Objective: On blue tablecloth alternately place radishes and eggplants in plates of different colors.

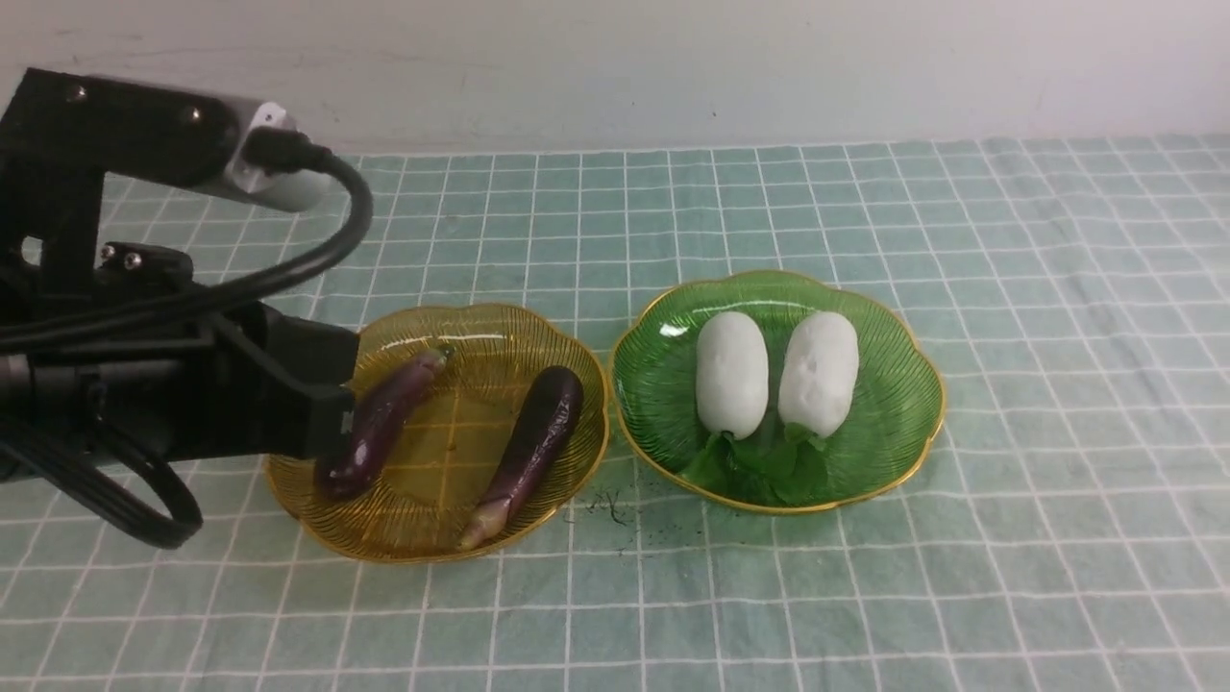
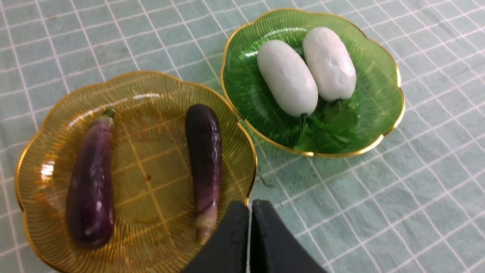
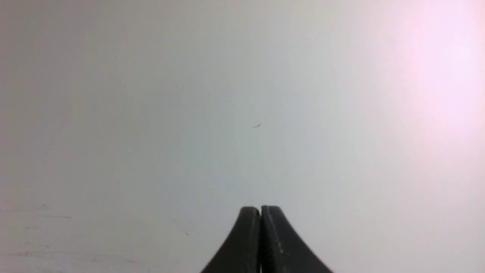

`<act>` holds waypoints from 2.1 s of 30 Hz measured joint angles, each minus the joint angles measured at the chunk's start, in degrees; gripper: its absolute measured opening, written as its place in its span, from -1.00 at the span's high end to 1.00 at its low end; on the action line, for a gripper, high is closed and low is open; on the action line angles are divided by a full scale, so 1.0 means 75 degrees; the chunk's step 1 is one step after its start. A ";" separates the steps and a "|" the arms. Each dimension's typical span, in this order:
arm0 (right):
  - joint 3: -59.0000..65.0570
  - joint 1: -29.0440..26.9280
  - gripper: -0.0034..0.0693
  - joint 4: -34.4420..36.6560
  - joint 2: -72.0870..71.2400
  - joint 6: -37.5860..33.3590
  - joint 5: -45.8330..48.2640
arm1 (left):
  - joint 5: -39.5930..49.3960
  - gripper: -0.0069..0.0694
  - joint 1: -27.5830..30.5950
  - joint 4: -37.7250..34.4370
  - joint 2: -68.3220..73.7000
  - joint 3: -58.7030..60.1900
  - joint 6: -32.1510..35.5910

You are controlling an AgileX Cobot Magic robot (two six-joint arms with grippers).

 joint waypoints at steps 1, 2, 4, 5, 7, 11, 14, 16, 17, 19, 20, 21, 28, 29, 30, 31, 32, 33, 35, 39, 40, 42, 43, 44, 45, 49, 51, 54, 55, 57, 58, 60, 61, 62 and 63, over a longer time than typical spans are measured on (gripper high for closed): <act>0.0024 0.0000 0.94 -0.0173 0.0000 0.0000 0.0021 | -0.0104 0.84 0.0000 -0.0009 -0.0131 0.0075 0.0000; 0.0048 0.0000 0.94 -0.0445 0.0000 0.0000 0.0043 | -0.0381 0.84 0.0007 -0.0010 -0.0365 0.0304 0.0003; 0.0053 0.0000 0.94 -0.0692 0.0000 0.0000 0.0052 | -0.0647 0.84 0.0009 -0.0010 -0.0730 0.0606 0.0003; 0.0053 0.0000 0.94 -0.0839 0.0000 0.0000 0.0061 | -0.0862 0.84 0.0009 -0.0010 -0.1096 0.0912 0.0003; 0.0053 0.0000 0.94 -0.0984 0.0000 0.0000 0.0055 | -0.1241 0.84 0.0009 -0.0019 -0.1749 0.1451 0.0003; 0.0053 0.0000 0.94 -0.1050 0.0000 0.0000 0.0055 | -0.1986 0.84 0.0009 -0.0026 -0.3006 0.2427 0.0009; 0.0053 0.0000 0.94 -0.1050 0.0000 0.0007 0.0055 | -0.2037 0.84 0.0009 -0.0033 -0.3782 0.2788 0.0009; 0.0053 0.0000 0.94 -0.1054 0.0000 0.0007 0.0055 | -0.2037 0.84 0.0009 -0.0031 -0.4016 0.2863 0.0009; 0.0053 0.0000 0.94 -0.1054 0.0000 0.0007 0.0055 | -0.2037 0.84 0.0009 -0.0031 -0.4016 0.2863 0.0009; 0.0053 0.0000 0.94 -0.1054 0.0000 0.0007 0.0055 | -0.2028 0.84 0.0009 -0.0031 -0.4164 0.2883 0.0009; 0.0053 0.0000 0.94 -0.1054 0.0000 0.0007 0.0055 | -0.2028 0.84 0.0009 -0.0031 -0.4231 0.2883 0.0009; 0.0053 0.0000 0.94 -0.1054 0.0000 0.0007 0.0055 | -0.2021 0.84 0.0009 -0.0031 -0.4249 0.2883 0.0009; 0.0053 0.0000 0.94 -0.1077 0.0000 0.0007 0.0055 | -0.2008 0.84 0.0009 0.0002 -0.4258 0.2912 0.0033; 0.0053 0.0000 0.94 -0.1077 0.0000 0.0007 0.0055 | -0.2008 0.84 0.0009 0.0027 -0.4258 0.2916 0.0033; 0.0053 0.0000 0.94 -0.1077 0.0000 0.0007 0.0055 | -0.1995 0.84 0.0009 0.0167 -0.4284 0.2959 0.0033; 0.0053 0.0000 0.94 -0.1077 0.0000 0.0007 0.0055 | -0.2003 0.84 0.0009 0.0329 -0.4352 0.3043 0.0033; 0.0053 0.0000 0.94 -0.1077 0.0000 0.0007 0.0055 | -0.2021 0.84 0.0021 0.0478 -0.4436 0.3139 0.0033; 0.0053 0.0000 0.94 -0.1077 0.0000 0.0016 0.0055 | -0.2040 0.84 0.0056 0.0665 -0.4549 0.3309 0.0024; 0.0053 0.0000 0.94 -0.1077 0.0000 0.0016 0.0055 | -0.2099 0.84 0.0268 0.0925 -0.4935 0.3721 -0.0042; 0.0053 0.0000 0.94 -0.1077 0.0000 0.0016 0.0055 | -0.2281 0.84 0.1000 0.1051 -0.5632 0.4562 -0.0190; 0.0053 0.0000 0.94 -0.1077 0.0000 0.0016 0.0055 | -0.2289 0.84 0.1304 0.1080 -0.5954 0.4957 -0.0230; 0.0053 0.0000 0.94 -0.1077 0.0000 0.0016 0.0055 | -0.2307 0.84 0.2225 0.1121 -0.6759 0.5993 -0.0255; 0.0053 0.0000 0.94 -0.1077 0.0000 0.0023 0.0055 | -0.2307 0.84 0.2411 0.1138 -0.6978 0.6281 -0.0255; 0.0053 0.0000 0.94 -0.1077 0.0000 0.0040 0.0055 | -0.2307 0.84 0.2572 0.1148 -0.7210 0.6641 -0.0255; 0.0053 0.0000 0.94 -0.1077 0.0000 0.0056 0.0055 | -0.2307 0.84 0.2653 0.1148 -0.7291 0.6860 -0.0255; 0.0053 0.0000 0.94 -0.1077 0.0000 0.0065 0.0056 | -0.2090 0.84 0.2718 0.1160 -0.7346 0.7136 -0.0275; 0.0053 0.0000 0.94 -0.1077 0.0000 0.0078 0.0056 | -0.1932 0.84 0.2724 0.1166 -0.7346 0.7143 -0.0285; 0.0053 0.0000 0.94 -0.1077 0.0000 0.0078 0.0056 | -0.1932 0.84 0.2733 0.1166 -0.7346 0.7143 -0.0291; 0.0053 0.0000 0.94 -0.1077 0.0000 0.0078 0.0056 | -0.1925 0.84 0.2733 0.1166 -0.7346 0.7143 -0.0291; 0.0053 0.0000 0.94 -0.1077 0.0000 0.0078 0.0056 | -0.1925 0.84 0.2733 0.1166 -0.7346 0.7143 -0.0291; 0.0053 0.0000 0.94 -0.1077 0.0000 0.0078 0.0056 | -0.1924 0.84 0.2733 0.1166 -0.7346 0.7143 -0.0291; 0.0053 0.0000 0.94 -0.1077 0.0000 0.0078 0.0056 | -0.1917 0.84 0.2733 0.1166 -0.7346 0.7143 -0.0291; 0.0053 0.0000 0.94 -0.1077 0.0000 0.0078 0.0056 | -0.1910 0.84 0.2733 0.1166 -0.7346 0.7143 -0.0291; 0.0053 0.0000 0.94 -0.1077 0.0000 0.0078 0.0056 | -0.1904 0.84 0.2733 0.1166 -0.7346 0.7143 -0.0294; 0.0053 0.0000 0.94 -0.1077 0.0000 0.0078 0.0056 | -0.1904 0.84 0.2733 0.1166 -0.7346 0.7143 -0.0294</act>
